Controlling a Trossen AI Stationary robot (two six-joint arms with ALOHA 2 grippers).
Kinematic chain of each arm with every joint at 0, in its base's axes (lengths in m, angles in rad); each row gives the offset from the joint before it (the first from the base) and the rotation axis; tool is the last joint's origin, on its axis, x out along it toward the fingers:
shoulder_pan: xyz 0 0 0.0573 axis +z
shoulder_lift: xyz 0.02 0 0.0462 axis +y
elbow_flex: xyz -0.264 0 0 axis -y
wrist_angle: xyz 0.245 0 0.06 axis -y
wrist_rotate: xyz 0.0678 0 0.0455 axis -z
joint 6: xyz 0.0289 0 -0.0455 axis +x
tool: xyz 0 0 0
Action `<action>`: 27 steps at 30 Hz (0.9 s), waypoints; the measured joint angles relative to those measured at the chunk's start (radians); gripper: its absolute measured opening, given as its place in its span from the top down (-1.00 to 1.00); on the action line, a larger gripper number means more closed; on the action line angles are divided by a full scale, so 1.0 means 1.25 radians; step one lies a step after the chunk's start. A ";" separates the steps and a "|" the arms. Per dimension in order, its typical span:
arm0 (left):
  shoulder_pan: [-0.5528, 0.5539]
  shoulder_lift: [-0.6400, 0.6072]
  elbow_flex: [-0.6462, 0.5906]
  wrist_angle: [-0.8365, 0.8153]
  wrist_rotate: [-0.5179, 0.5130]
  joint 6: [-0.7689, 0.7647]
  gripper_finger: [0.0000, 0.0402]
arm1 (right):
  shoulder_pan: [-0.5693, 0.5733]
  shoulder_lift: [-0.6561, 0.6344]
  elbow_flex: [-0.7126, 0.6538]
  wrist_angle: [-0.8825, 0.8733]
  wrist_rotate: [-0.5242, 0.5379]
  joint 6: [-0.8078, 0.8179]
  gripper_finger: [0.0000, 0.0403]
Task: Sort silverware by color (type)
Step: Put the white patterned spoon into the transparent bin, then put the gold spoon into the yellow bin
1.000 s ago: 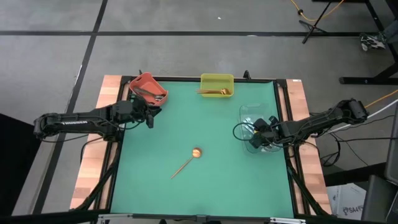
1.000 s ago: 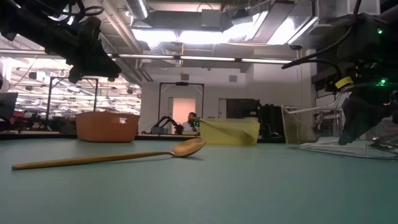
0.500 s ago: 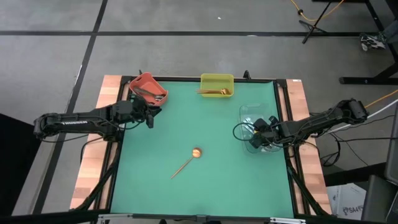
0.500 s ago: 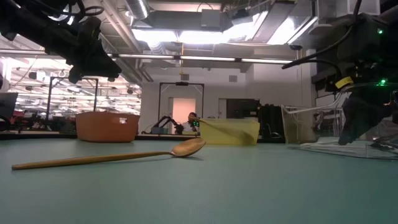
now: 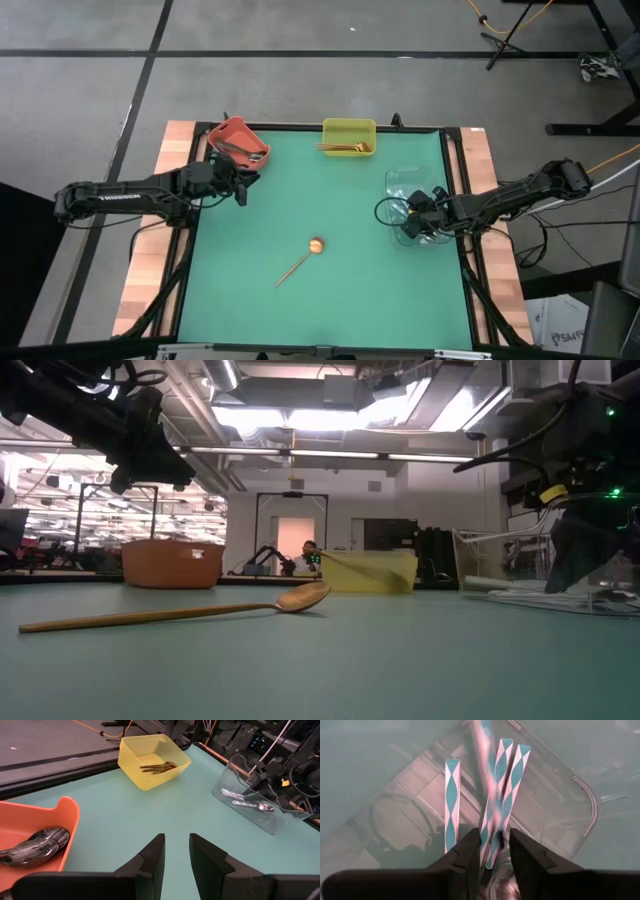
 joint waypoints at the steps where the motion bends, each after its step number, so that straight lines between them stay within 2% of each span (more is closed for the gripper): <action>1: 0.000 0.000 0.000 0.000 0.000 0.000 0.59 | 0.000 0.000 0.000 0.000 0.000 0.000 0.50; 8: 0.000 0.000 0.000 0.000 0.000 0.000 0.59 | 0.000 0.000 -0.001 -0.001 -0.008 0.000 0.48; 14: 0.000 0.000 0.000 0.000 0.000 0.000 0.59 | 0.000 0.000 0.031 -0.023 -0.054 -0.018 0.48; 27: 0.000 0.000 0.000 0.000 0.001 0.001 0.59 | 0.000 0.000 0.255 -0.206 -0.069 -0.145 0.48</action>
